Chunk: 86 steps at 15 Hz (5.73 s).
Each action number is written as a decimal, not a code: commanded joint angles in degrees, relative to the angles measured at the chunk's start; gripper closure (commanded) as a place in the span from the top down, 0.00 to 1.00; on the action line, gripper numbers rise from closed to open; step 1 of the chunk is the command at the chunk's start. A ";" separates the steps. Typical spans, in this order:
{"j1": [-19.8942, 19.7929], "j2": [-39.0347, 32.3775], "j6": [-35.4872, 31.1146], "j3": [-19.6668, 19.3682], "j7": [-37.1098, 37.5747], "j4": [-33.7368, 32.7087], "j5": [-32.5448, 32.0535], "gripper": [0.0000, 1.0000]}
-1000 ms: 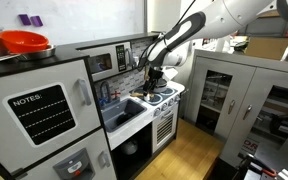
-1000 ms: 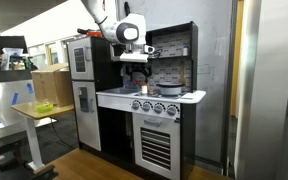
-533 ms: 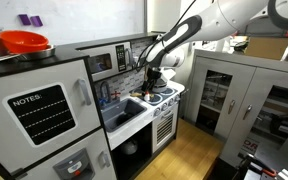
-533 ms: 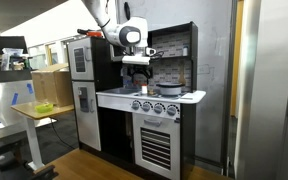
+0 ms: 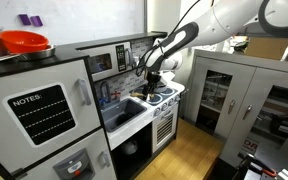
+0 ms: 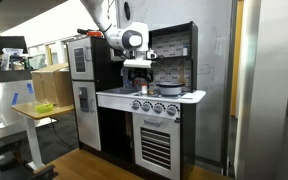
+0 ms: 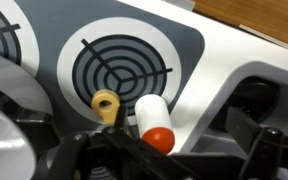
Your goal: Move the salt cellar to the right
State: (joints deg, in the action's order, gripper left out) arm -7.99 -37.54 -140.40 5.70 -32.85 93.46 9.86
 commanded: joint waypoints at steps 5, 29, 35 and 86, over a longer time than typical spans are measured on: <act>-0.81 -2.07 0.59 0.80 0.93 -3.15 -2.63 1.00; -0.55 12.06 -3.37 -2.13 7.82 12.19 -3.21 0.10; -1.57 16.58 -5.39 -5.63 9.30 18.84 -3.47 0.10; -3.32 16.09 1.07 -1.93 16.23 19.53 -0.85 1.00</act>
State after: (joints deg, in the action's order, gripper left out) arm -12.97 -24.53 -141.17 5.30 -18.79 110.37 8.52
